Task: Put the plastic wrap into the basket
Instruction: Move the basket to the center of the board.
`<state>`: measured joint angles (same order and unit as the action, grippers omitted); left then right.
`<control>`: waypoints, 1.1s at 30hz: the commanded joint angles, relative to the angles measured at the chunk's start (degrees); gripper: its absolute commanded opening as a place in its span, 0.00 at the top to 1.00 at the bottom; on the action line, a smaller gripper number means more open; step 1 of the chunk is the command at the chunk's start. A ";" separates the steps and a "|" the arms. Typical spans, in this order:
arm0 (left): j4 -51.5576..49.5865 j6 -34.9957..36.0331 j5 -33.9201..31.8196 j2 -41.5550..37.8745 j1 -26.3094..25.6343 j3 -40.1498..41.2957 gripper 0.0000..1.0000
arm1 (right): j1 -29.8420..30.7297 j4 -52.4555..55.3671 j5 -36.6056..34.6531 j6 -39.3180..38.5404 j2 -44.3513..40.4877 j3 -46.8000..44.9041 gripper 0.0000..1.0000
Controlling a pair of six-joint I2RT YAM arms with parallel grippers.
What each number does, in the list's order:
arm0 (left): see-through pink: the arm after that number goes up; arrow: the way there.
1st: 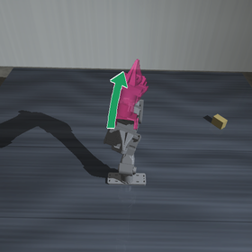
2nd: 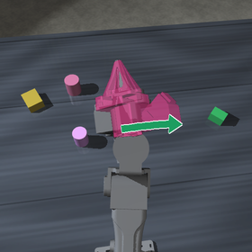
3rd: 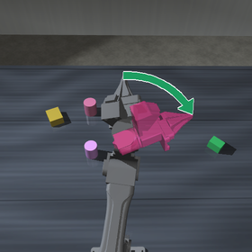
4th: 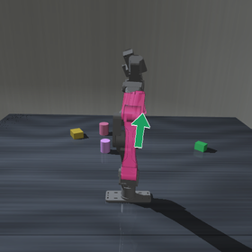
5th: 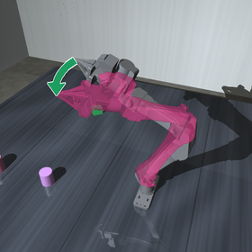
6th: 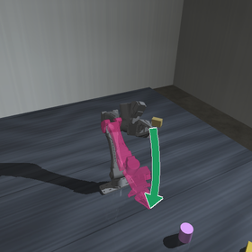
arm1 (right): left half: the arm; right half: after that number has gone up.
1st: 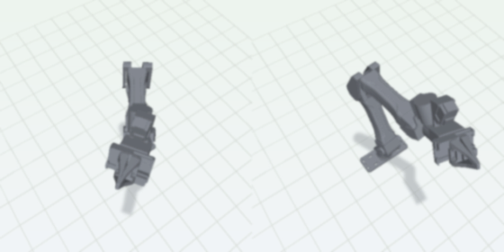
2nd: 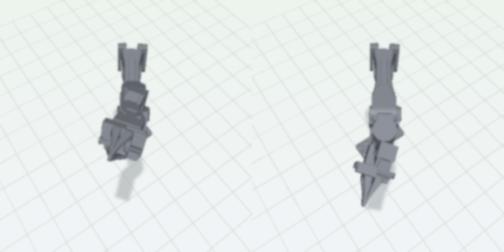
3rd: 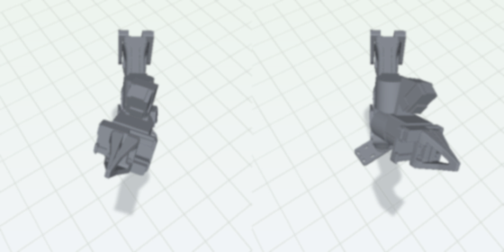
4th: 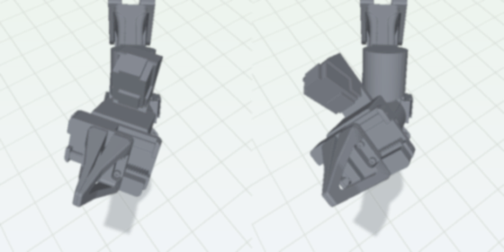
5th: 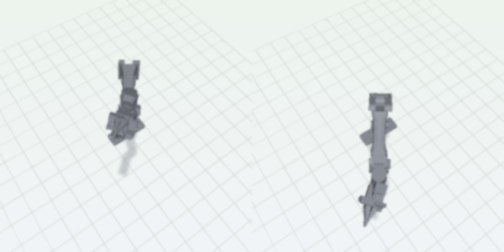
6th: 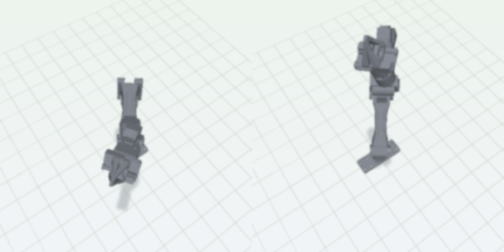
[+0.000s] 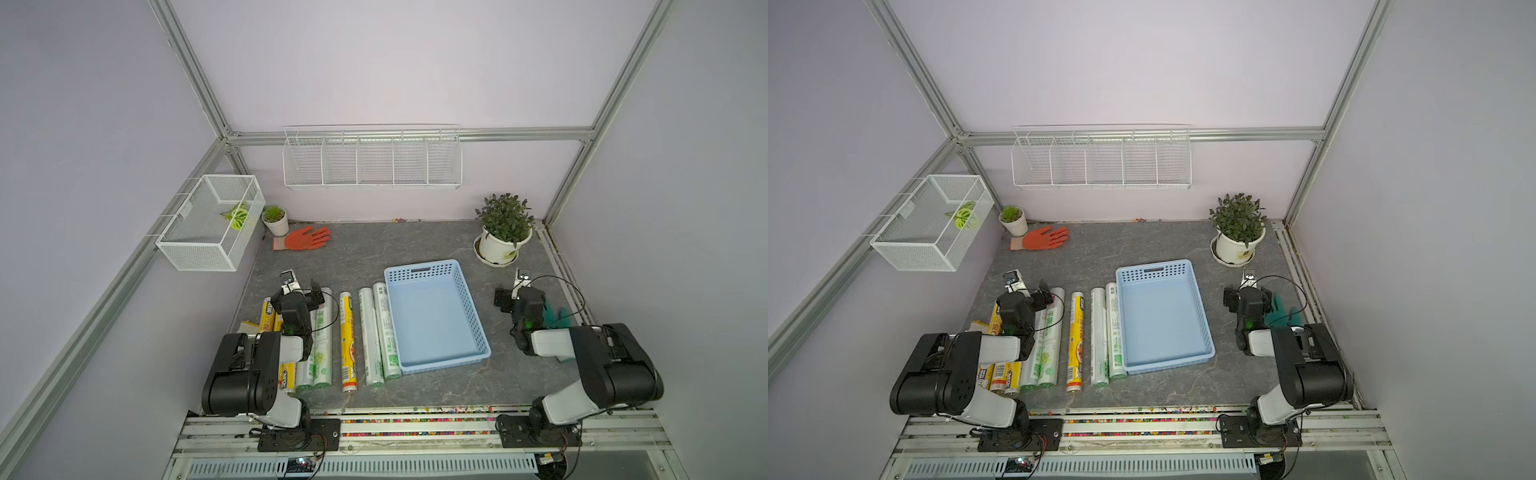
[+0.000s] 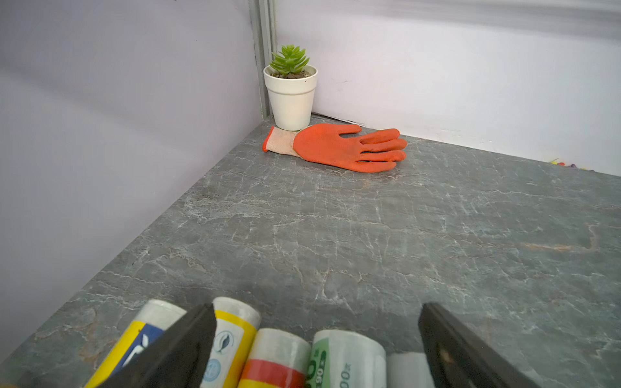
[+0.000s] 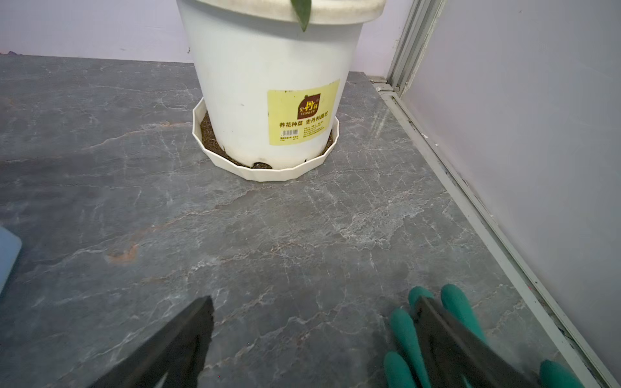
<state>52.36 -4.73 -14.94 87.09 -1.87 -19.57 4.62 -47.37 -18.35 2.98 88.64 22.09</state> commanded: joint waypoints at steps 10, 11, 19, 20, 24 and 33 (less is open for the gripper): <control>-0.22 -0.08 0.53 -0.70 0.17 -0.95 0.00 | 0.04 0.27 0.05 0.75 -1.04 0.92 0.02; -0.16 -0.13 0.53 -0.71 0.19 -0.94 0.00 | -0.03 0.27 -0.01 0.79 -1.00 0.90 0.02; -1.34 -0.08 0.12 -4.24 0.11 -0.37 0.00 | 0.10 0.91 3.15 -1.31 -4.17 -0.06 0.02; -3.95 -0.41 -0.42 -6.57 0.06 -0.71 0.00 | 0.12 0.98 2.70 -1.45 -5.23 -0.42 0.02; -17.16 -3.50 0.91 -17.79 0.20 -2.55 0.00 | 0.20 21.21 -0.78 2.65 -15.28 4.96 0.02; -53.35 -32.59 8.12 -35.56 0.36 -12.55 0.00 | -0.12 64.69 31.40 22.45 -27.23 23.21 0.02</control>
<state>13.98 -26.52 -13.52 54.06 -1.78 -30.85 4.38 2.55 -7.49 19.81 62.39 45.80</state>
